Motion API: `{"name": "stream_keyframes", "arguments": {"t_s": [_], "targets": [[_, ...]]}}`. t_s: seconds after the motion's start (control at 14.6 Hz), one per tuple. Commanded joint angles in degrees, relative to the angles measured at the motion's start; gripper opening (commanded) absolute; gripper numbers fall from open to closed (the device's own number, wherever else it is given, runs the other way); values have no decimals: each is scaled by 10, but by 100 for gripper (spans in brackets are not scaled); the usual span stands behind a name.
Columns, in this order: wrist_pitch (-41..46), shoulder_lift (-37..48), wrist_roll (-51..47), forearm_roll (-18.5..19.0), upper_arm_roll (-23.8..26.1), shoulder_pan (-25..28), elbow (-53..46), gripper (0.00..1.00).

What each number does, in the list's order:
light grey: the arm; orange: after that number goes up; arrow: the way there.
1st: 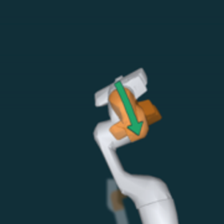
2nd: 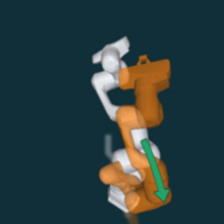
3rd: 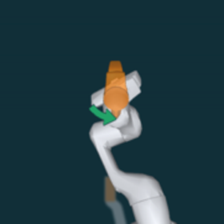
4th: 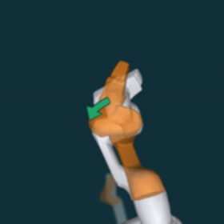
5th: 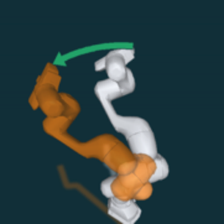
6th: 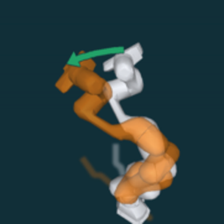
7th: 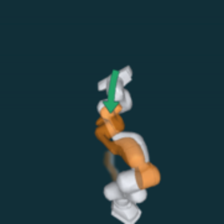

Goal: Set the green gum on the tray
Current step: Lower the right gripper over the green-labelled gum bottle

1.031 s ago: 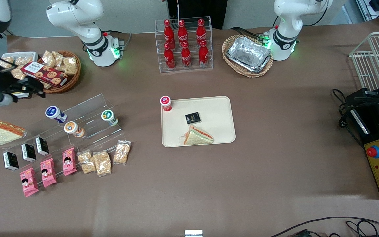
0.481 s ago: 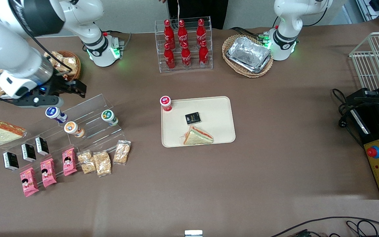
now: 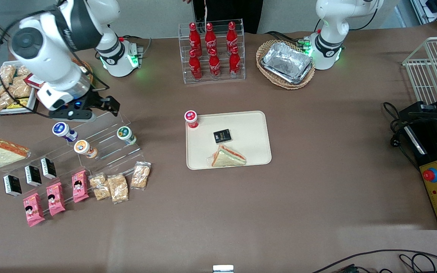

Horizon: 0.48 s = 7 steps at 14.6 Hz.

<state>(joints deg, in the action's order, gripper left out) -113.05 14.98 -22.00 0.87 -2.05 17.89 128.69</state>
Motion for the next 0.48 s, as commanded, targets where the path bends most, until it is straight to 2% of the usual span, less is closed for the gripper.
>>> {"name": "stream_keyframes", "arguments": {"t_s": [0.0, 0.41], "targets": [[-81, 20, -18, -9, -2, 7, 74, 100], [-246, -50, -18, -9, -3, 4, 133, 100]]}}
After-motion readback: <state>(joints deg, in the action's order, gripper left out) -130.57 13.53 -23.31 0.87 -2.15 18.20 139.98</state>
